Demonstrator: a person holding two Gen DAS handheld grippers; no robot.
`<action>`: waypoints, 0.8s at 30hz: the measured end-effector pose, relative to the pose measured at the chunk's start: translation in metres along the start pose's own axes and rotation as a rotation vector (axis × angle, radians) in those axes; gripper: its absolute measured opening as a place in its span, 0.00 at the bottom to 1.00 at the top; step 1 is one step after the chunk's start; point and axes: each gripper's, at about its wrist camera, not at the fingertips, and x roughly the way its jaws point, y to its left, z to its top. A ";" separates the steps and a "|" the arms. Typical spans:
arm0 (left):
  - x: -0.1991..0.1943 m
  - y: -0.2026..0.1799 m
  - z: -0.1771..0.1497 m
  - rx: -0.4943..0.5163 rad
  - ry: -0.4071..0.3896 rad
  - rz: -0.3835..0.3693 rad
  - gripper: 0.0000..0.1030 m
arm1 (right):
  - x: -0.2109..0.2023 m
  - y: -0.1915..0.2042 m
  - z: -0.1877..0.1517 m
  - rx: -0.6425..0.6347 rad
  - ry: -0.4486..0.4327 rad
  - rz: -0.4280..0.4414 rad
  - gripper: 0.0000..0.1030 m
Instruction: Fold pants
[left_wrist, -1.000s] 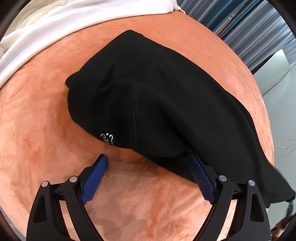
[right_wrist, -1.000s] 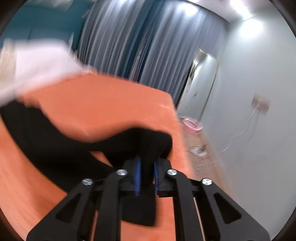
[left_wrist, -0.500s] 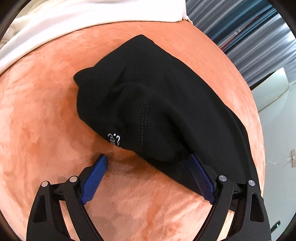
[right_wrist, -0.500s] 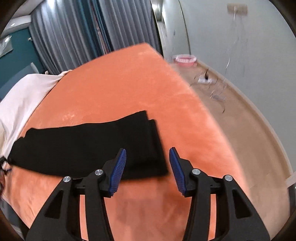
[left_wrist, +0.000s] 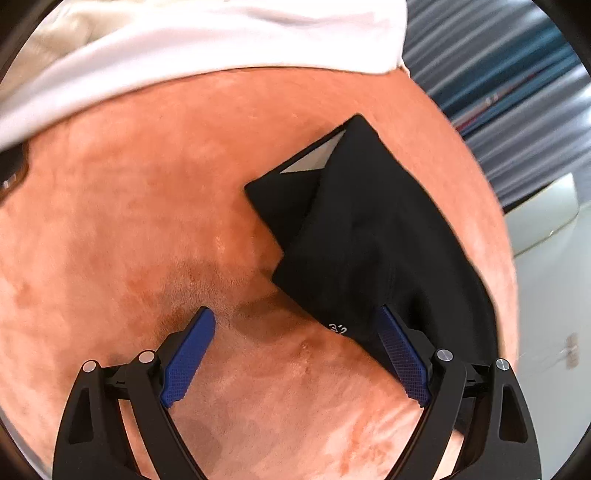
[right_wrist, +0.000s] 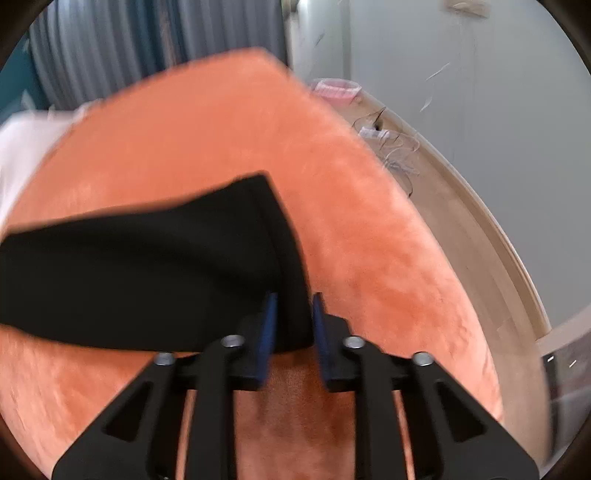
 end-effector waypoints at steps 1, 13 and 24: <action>-0.002 0.002 -0.001 -0.017 0.001 -0.027 0.84 | -0.014 0.000 -0.004 0.057 -0.050 -0.014 0.41; 0.019 0.013 0.014 -0.399 0.257 -0.472 0.84 | -0.093 0.120 -0.099 0.048 -0.110 0.165 0.49; 0.054 -0.018 0.072 -0.359 0.496 -0.355 0.07 | -0.107 0.233 -0.113 -0.115 -0.069 0.237 0.49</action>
